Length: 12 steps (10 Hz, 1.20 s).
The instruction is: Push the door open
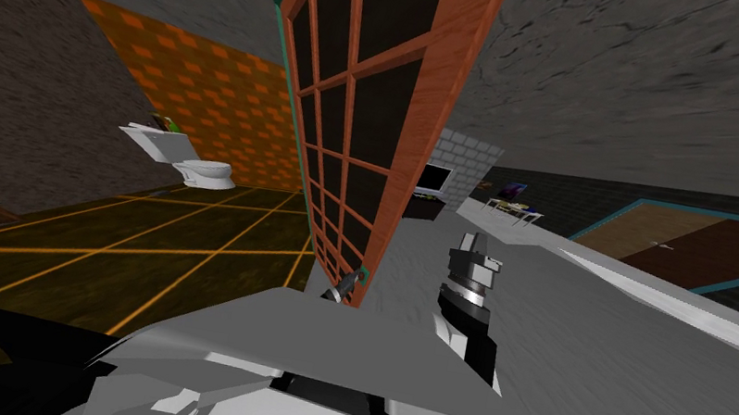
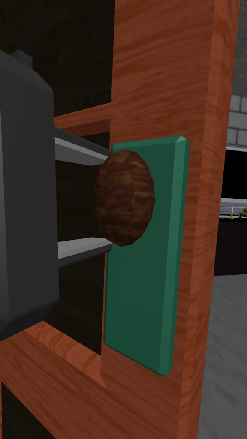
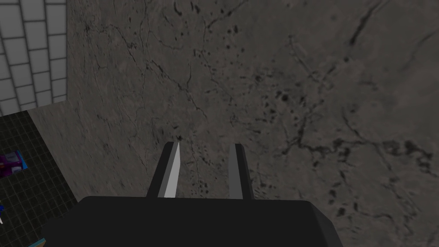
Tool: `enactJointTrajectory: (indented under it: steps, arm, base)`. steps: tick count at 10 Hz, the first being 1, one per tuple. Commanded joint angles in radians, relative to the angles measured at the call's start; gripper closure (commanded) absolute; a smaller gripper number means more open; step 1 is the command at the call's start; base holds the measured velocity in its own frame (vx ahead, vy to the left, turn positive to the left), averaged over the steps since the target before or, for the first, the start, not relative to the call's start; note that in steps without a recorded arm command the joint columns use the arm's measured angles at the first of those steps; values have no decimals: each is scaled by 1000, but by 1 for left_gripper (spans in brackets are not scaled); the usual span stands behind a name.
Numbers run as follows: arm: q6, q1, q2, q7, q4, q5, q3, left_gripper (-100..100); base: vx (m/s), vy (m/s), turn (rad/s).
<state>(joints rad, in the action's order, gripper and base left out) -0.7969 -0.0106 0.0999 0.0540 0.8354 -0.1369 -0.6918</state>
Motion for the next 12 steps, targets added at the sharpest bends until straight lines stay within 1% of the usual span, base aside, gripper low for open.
enactJointTrajectory:
  steps: [1, 2, 3, 4, 5, 6, 7, 8, 9, 10, 11, 12]
  arm:
    - [-3, 0, -1, 50, 9, -20, -8, 100]
    - [-3, 0, -1, 69, 9, -20, -8, 100]
    - [-4, -1, -1, 102, 10, -33, -12, 100]
    - [-4, -1, -1, 110, 10, -33, -12, 100]
    - [-4, -1, -1, 150, 11, -46, -16, 100]
    - [-4, -1, -1, 152, 11, -46, -16, 100]
    - [-5, -2, -1, 193, 12, -59, -20, 100]
    - [-5, -2, -1, 218, 13, -71, -24, 100]
    - [-5, -2, -1, 236, 13, -71, -24, 100]
    - [-6, -3, -2, 271, 14, -84, -28, 100]
    - [-6, -3, -2, 277, 14, -84, -28, 100]
    - [-6, -3, -2, 319, 15, -97, -32, 100]
  base:
    - [24, -22, -6]
    - [17, -16, 5]
    - [15, -20, -2]
    - [14, -17, -1]
    - [22, -15, -3]
    - [18, -8, 2]
    - [18, -12, -11]
    - [19, -21, -2]
    - [18, -22, -2]
    - [21, -20, -2]
    - [21, -14, -5]
    - [16, -15, 3]
